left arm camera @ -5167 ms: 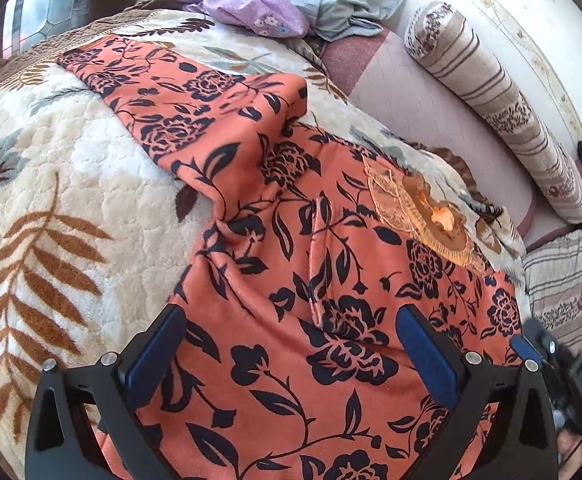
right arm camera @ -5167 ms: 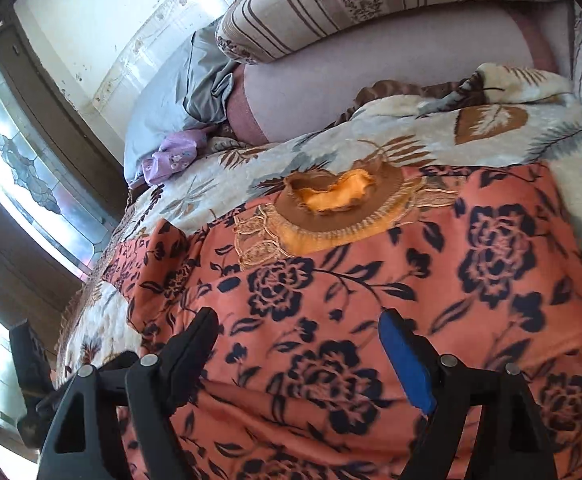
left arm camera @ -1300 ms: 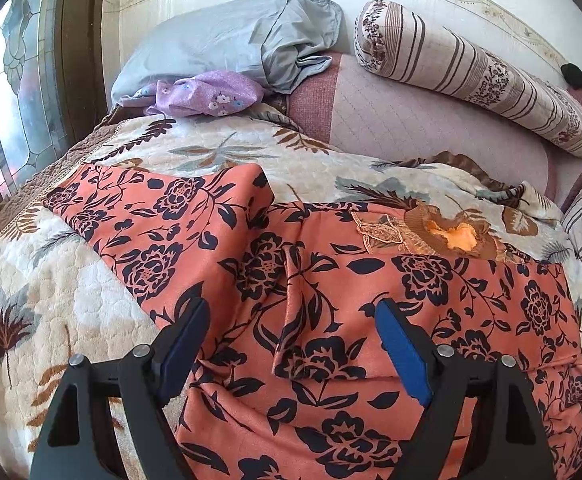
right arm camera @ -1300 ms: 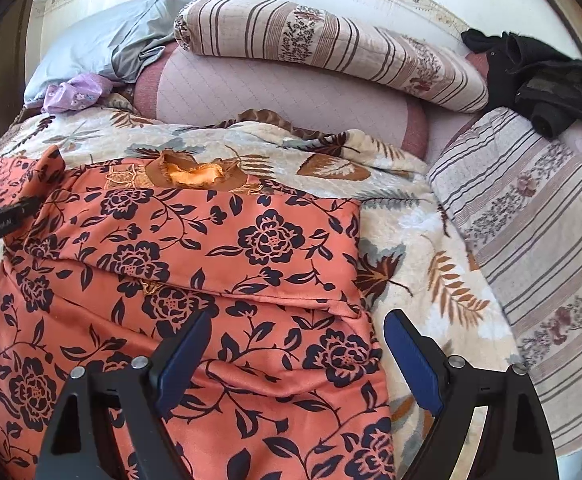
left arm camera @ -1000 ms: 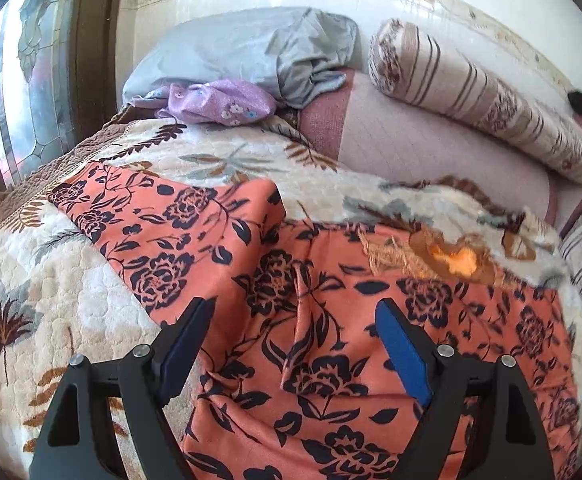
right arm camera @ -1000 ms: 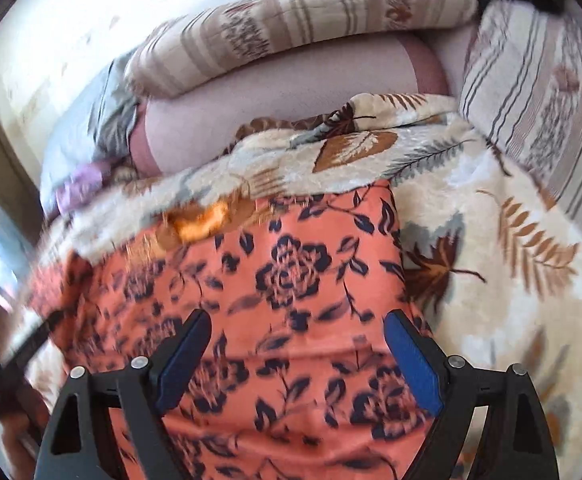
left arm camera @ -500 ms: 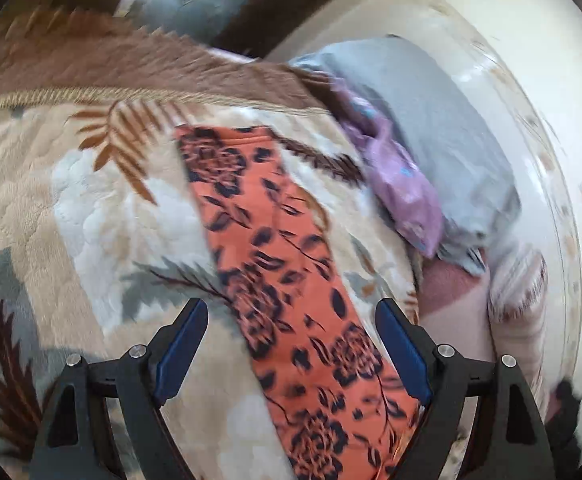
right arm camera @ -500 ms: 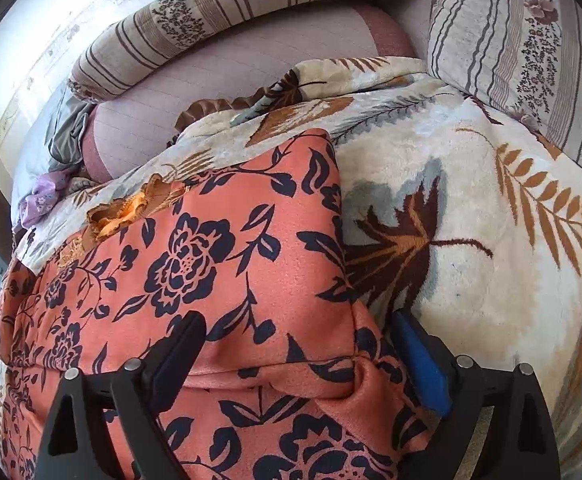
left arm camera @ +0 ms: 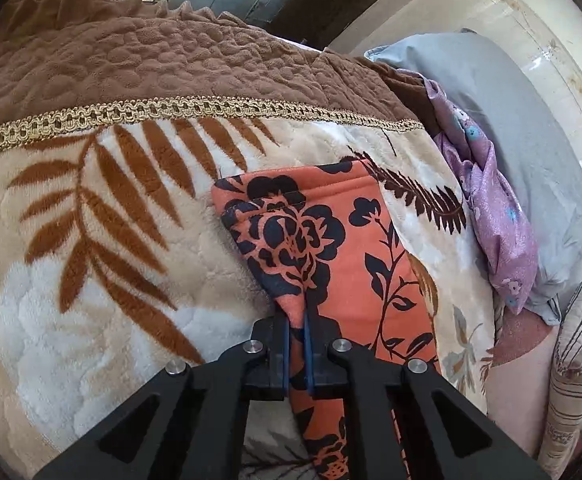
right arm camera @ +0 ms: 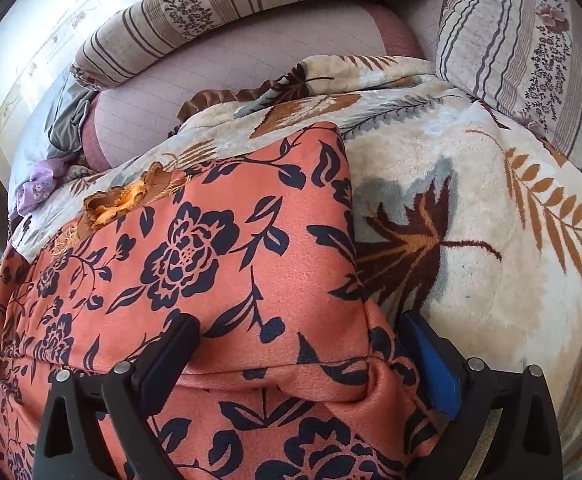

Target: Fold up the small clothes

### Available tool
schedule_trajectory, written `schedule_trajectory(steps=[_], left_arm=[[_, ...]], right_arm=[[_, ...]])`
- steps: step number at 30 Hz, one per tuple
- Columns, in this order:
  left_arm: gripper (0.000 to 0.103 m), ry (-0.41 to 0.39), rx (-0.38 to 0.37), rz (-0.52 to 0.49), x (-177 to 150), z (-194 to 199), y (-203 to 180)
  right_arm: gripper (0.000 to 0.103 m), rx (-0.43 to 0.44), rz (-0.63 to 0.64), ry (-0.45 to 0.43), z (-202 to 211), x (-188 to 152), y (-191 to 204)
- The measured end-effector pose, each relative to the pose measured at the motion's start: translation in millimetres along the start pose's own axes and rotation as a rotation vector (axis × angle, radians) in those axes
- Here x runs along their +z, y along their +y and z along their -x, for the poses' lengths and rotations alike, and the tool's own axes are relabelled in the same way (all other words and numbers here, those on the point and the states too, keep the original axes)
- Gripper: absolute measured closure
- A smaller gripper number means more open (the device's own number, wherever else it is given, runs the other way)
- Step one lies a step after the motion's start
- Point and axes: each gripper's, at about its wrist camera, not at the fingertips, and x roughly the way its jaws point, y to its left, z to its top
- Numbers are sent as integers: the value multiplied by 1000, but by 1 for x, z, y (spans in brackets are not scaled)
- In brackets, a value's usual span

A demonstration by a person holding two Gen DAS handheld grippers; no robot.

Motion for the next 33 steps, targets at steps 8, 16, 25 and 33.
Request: schedule_trajectory(steps=[8, 16, 25, 33], left_arm=[[98, -214, -140, -533, -97, 142, -151], [95, -142, -497, -956, -336, 247, -285], [32, 247, -374, -1045, -437, 176, -247], [23, -103, -241, -745, -326, 180, -138]], right_arm=[[1, 34, -27, -5, 2, 0, -4], [1, 177, -157, -23, 15, 5, -28], [1, 352, -371, -68, 80, 3, -75], [1, 568, -425, 65, 62, 18, -34]])
